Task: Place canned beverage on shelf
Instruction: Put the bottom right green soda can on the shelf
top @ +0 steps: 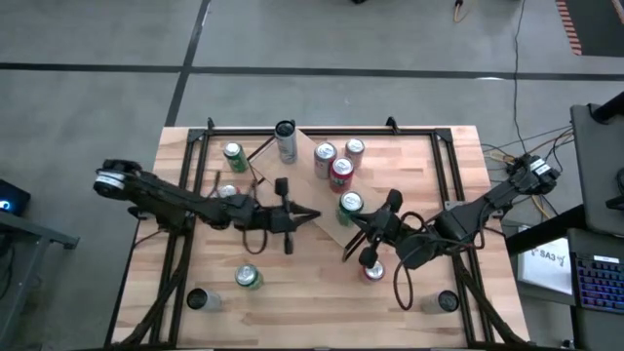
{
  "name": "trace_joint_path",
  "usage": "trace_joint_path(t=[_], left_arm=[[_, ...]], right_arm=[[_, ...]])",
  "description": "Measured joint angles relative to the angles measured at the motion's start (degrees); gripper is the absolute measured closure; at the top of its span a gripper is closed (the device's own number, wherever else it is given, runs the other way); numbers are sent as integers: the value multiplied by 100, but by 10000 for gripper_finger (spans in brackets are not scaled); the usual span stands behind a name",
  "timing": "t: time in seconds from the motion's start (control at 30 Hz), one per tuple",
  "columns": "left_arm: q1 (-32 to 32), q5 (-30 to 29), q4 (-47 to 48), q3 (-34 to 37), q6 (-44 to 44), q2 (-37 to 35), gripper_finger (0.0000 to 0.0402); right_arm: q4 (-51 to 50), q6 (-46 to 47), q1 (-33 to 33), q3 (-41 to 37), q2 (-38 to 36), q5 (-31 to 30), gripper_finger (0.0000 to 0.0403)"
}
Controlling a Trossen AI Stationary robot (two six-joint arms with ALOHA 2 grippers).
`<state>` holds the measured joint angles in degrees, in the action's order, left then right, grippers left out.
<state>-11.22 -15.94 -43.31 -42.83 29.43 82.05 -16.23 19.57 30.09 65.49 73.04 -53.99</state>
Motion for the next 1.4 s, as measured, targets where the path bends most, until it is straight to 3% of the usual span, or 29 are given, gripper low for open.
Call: trace_joint_path(t=[0.27,0.5,0.7,1.17,1.4], left_arm=[[-4,-76,-5,838,-83,-1343,402],[-2,-160,2,1267,-203,-2081,401],[-4,-162,9,1332,-355,-2273,401],[-4,-162,15,1351,-422,-2313,401],[-4,-164,8,1351,-422,-2313,401]], right_arm=[[339,-311,0,0,24,-3,390],[770,-372,-76,0,109,-3,390],[1137,-479,-300,0,347,11,390],[529,-459,-350,271,623,-1,390],[-217,169,-368,267,636,-5,390]])
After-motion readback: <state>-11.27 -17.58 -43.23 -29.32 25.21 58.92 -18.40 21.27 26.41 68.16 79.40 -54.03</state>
